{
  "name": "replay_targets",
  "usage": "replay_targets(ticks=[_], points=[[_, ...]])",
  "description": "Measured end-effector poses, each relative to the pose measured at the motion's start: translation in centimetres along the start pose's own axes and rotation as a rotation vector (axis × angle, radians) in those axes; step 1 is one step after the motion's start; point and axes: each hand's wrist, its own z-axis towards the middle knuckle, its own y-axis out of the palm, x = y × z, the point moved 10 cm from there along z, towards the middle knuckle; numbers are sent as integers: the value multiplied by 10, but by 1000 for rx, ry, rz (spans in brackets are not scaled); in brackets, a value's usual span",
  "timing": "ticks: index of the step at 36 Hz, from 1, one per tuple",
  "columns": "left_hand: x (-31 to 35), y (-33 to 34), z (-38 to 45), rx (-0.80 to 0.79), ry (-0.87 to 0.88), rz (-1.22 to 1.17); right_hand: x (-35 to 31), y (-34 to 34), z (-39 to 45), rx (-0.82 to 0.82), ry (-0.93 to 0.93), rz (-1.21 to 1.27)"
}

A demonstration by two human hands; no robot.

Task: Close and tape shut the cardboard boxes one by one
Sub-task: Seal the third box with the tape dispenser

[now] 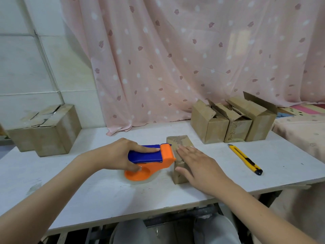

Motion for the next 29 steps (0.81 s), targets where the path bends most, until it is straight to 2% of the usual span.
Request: replay_targets(ticks=[9, 13, 15, 21, 24, 29], points=[[-20, -7, -25, -47, -67, -8, 3, 0, -1, 23, 14, 14], [-23, -7, -30, -50, -84, -9, 2, -7, -3, 43, 57, 175], [-21, -5, -28, -45, -70, -12, 5, -10, 0, 55, 122, 309], [-19, -4, -22, -31, -68, 13, 33, -26, 38, 155, 436, 513], [-20, -3, -22, -30, -70, 17, 30, -26, 53, 19, 494, 514], [-20, -3, -23, -26, -76, 21, 21, -18, 57, -232, 537, 310]])
